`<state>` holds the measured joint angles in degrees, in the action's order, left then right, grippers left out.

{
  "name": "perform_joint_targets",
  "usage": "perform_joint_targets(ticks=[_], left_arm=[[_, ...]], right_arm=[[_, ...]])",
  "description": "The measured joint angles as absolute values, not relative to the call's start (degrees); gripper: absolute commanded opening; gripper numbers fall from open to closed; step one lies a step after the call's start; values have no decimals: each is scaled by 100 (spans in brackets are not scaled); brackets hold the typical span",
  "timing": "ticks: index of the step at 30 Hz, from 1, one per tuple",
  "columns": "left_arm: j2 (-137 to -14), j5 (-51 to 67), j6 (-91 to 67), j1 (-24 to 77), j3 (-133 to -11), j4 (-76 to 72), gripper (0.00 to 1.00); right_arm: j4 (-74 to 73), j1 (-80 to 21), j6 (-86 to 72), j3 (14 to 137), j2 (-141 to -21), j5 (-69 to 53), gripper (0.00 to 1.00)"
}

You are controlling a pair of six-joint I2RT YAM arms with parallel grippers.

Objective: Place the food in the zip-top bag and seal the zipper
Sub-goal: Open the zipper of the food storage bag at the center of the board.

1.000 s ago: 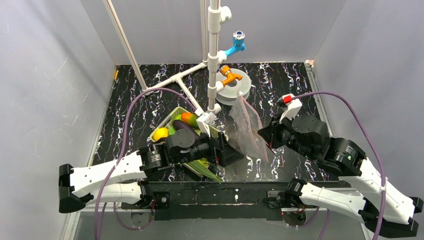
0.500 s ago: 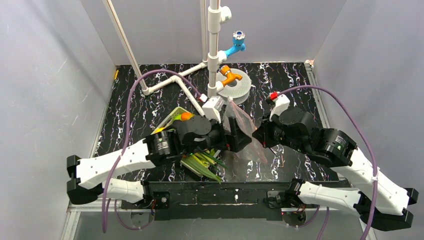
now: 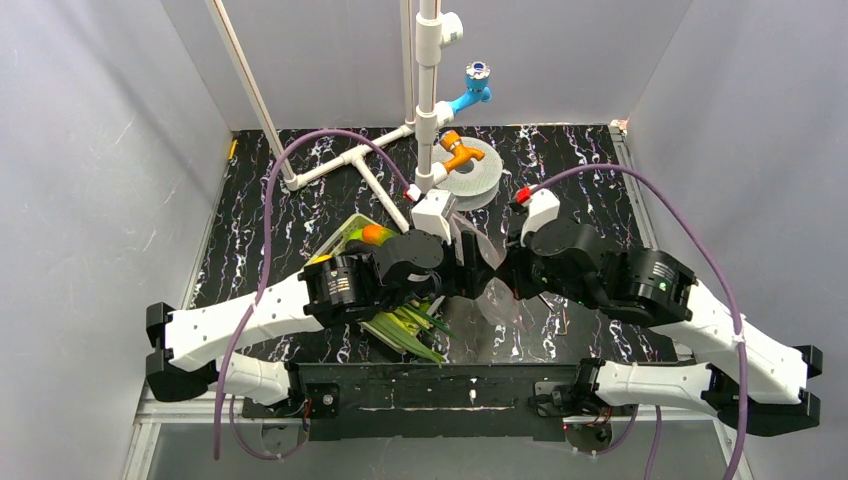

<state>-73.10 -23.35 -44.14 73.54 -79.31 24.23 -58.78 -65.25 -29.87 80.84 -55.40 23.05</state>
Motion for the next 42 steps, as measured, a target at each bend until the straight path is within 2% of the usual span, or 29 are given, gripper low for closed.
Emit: perform_joint_targets(ticks=[4, 6, 10, 11, 12, 13, 15, 22, 24, 26, 31, 33, 34, 36, 40, 42], left_arm=[[-7216, -2366, -4421, 7352, -7682, 2451, 40], [-7168, -2362, -4456, 7354, -7531, 2447, 34], [-7140, -2344, -4523, 7354, -7290, 2443, 5], [-7137, -2338, -4543, 7354, -7238, 2451, 2], [-7137, -2338, -4558, 7354, -7188, 2445, 1], [-7137, -2335, -4563, 7354, -7153, 2456, 1], [-7135, -2335, -4563, 7352, -7105, 2449, 0], [-6855, -2185, -4729, 7354, -6654, 2215, 0], [-6726, -2145, -4801, 7354, -6495, 2163, 0], [-6646, -2119, -4853, 7354, -6420, 2119, 0], [-6539, -2082, -5000, 7354, -6386, 2049, 0], [-6484, -2075, -5061, 7354, -6300, 2012, 0], [-6466, -2075, -5083, 7354, -6263, 2010, 0], [-6460, -2078, -5120, 7352, -6230, 2023, 0], [-6455, -2075, -5151, 7349, -6228, 2060, 1], [-6455, -2045, -5146, 7303, -6230, 2126, 26]], right_arm=[[-5946, -6676, -3006, 8077, -5741, 2534, 1], [-5968, -6724, -3006, 8060, -5756, 2646, 1], [-5977, -6772, -3002, 7970, -5708, 2794, 1], [-5990, -6777, -3000, 7970, -5706, 2816, 1], [-5986, -6779, -2995, 7970, -5706, 2838, 1], [-5986, -6788, -2987, 7970, -5706, 2847, 6], [-5961, -6796, -2950, 7940, -5708, 2897, 18], [-5852, -6796, -2735, 7555, -5913, 3140, 46], [-5854, -6796, -2705, 7540, -6049, 3153, 57], [-5848, -6801, -2705, 7540, -6167, 3194, 60], [-5846, -6801, -2674, 7542, -6322, 3524, 59], [-5846, -6801, -2659, 7544, -6399, 3675, 54], [-5846, -6801, -2650, 7544, -6447, 3732, 41], [-5839, -6801, -2578, 7544, -6543, 3780, 3], [-5828, -6801, -2630, 7555, -6661, 3898, 1], [-5835, -6801, -2744, 7553, -6639, 3986, 1]])
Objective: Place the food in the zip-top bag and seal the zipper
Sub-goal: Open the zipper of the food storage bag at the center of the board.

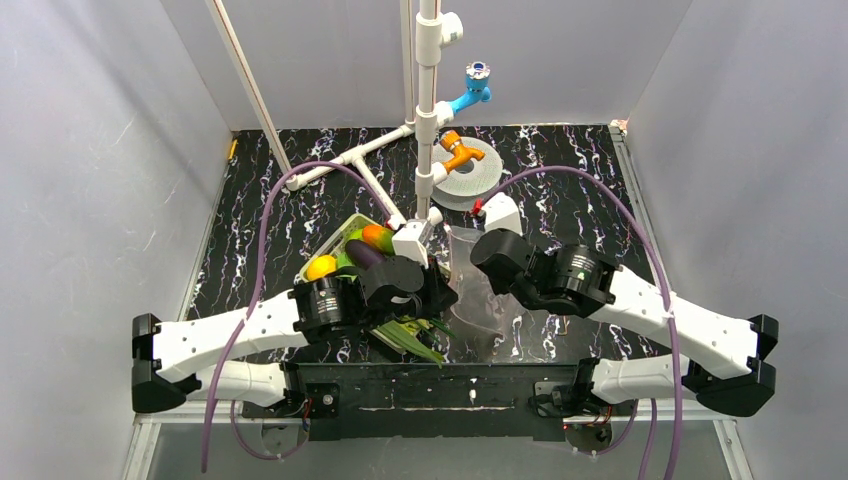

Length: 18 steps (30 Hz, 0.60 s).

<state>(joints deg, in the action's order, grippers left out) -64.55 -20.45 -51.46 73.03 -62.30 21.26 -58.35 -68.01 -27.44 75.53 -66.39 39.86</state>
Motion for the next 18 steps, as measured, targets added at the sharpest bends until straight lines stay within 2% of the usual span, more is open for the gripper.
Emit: perform_joint_targets(ticks=[1, 2, 3, 6, 10, 15, 18], left_arm=[[-6455, -2016, -5135, 7279, -6233, 2174, 42], [-6455, -1986, -5094, 7255, -6235, 2215, 53], [-6455, -1957, -5089, 7220, -6241, 2281, 61], [-6392, -1927, -5059, 7137, -6241, 2510, 75], [-5935, -2062, -5061, 7078, -6230, 3037, 79], [-4925, -2314, -5205, 7061, -5968, 3616, 80], [-4545, -2502, -5301, 7061, -5758, 4123, 75]], right_arm=[[-5817, -6801, -2803, 7550, -6604, 4016, 1], [-5791, -6801, -2838, 7537, -6563, 4036, 1], [-5741, -6801, -2880, 7509, -6488, 4045, 1], [-5699, -6801, -3009, 7481, -6302, 4141, 1], [-5706, -6801, -3105, 7481, -6294, 4265, 1], [-5699, -6801, -3133, 7441, -6316, 4340, 1], [-5688, -6801, -3129, 7378, -6313, 4338, 1]])
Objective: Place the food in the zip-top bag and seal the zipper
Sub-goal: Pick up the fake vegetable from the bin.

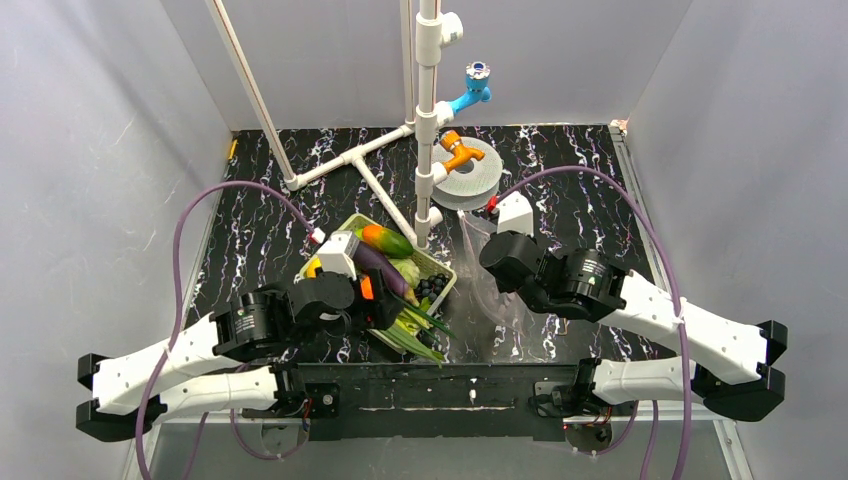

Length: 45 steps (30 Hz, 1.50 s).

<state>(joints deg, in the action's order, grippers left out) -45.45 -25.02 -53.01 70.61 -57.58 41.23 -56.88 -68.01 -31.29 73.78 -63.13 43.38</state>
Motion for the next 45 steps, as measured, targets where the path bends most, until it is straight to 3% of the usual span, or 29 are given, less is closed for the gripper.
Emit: perform_joint_targets(ticks=[7, 13, 15, 25, 38, 45], left_arm=[[-4899, -2464, -5026, 7054, -5706, 4877, 79], [-5054, -1404, -3511, 7063, -4954, 3791, 83], [-5135, -1162, -2829, 7067, -4831, 3520, 97], [-4456, 460, 338, 7153, -3776, 1798, 98], [-5360, 1306, 1999, 7175, -3883, 1608, 57], [-5349, 1157, 2200, 7177, -3758, 1326, 56]], right_arm=[[-5684, -6801, -3070, 7321, -6296, 4342, 1], [-5636, -6801, -2974, 7229, -6195, 4296, 1], [-5583, -6801, -2958, 7218, -6117, 4206, 1], [-5463, -6801, -2980, 7129, -5892, 4029, 1], [-5398, -6799, -2980, 7111, -5881, 3986, 1], [-5382, -6799, -2980, 7102, -5878, 3966, 1]])
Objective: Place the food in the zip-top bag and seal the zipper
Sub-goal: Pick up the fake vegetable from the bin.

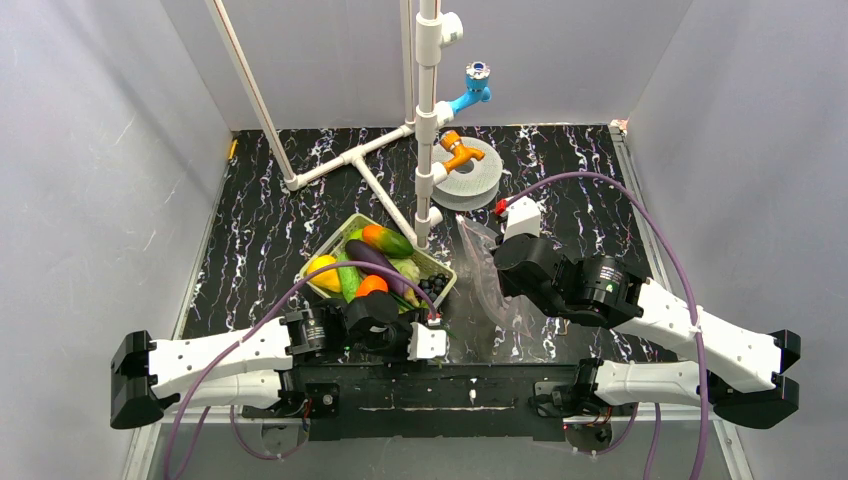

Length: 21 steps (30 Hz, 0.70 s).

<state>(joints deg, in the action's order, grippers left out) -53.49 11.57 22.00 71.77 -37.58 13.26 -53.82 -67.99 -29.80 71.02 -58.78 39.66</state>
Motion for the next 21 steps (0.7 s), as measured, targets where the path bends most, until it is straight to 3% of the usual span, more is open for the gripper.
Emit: perform_joint_targets(ticks=[3, 5, 9, 12, 21], left_arm=[[-5380, 1140, 2248, 7181, -3754, 1339, 55], [-5415, 1142, 2261, 7183, -3754, 1367, 49], [-5507, 1151, 2303, 7185, -3754, 1406, 20], [-5638, 1214, 2386, 7185, -3811, 1463, 5], [-5682, 1337, 2265, 7185, -4101, 1675, 0]], right_arm=[[-5382, -6799, -2980, 7102, -5878, 3955, 1], [-5382, -6799, -2980, 7102, -5878, 3942, 1], [-5380, -6799, -2980, 7102, -5870, 3922, 1], [-5380, -6799, -2980, 7102, -5846, 3907, 1], [-5380, -6799, -2980, 7102, -5756, 3896, 1]])
